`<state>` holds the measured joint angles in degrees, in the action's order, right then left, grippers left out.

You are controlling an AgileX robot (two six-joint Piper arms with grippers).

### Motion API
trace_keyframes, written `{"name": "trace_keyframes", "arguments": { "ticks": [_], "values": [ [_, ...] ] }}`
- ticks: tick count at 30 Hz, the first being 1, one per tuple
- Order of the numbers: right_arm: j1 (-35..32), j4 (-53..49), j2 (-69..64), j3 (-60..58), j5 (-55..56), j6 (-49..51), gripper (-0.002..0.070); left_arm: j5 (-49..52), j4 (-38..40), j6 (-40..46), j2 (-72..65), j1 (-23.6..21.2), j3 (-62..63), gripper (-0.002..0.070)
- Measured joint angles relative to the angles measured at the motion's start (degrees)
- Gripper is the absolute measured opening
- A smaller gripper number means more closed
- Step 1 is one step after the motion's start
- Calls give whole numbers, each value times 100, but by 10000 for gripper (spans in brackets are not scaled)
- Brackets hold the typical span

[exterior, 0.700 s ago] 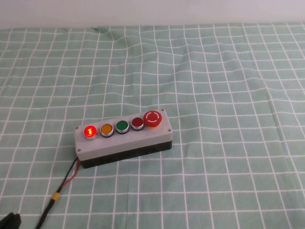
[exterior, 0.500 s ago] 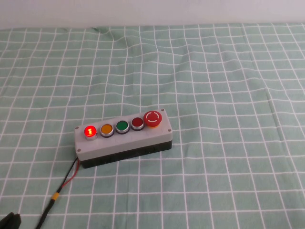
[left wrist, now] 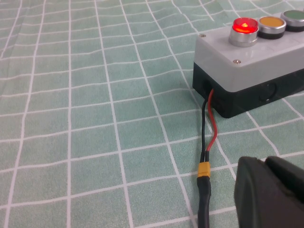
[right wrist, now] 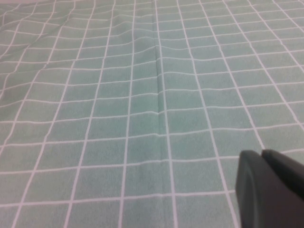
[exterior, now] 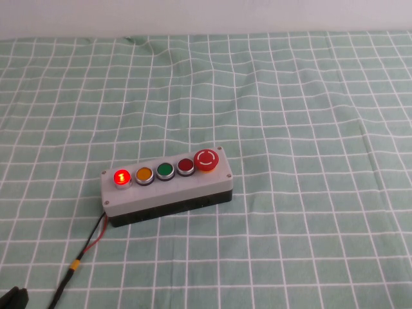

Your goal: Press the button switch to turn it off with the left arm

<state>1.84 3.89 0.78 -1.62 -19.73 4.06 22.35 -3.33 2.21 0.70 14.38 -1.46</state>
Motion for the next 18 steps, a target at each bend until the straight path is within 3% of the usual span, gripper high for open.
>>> {"name": "trace_keyframes", "arguments": {
  "ticks": [10, 18],
  "values": [
    [0, 0, 0, 0, 0, 0, -16, -332, -9, 0, 0, 0, 0, -4],
    [0, 0, 0, 0, 0, 0, -16, -2403, 12, 0, 0, 0, 0, -4]
  ]
}}
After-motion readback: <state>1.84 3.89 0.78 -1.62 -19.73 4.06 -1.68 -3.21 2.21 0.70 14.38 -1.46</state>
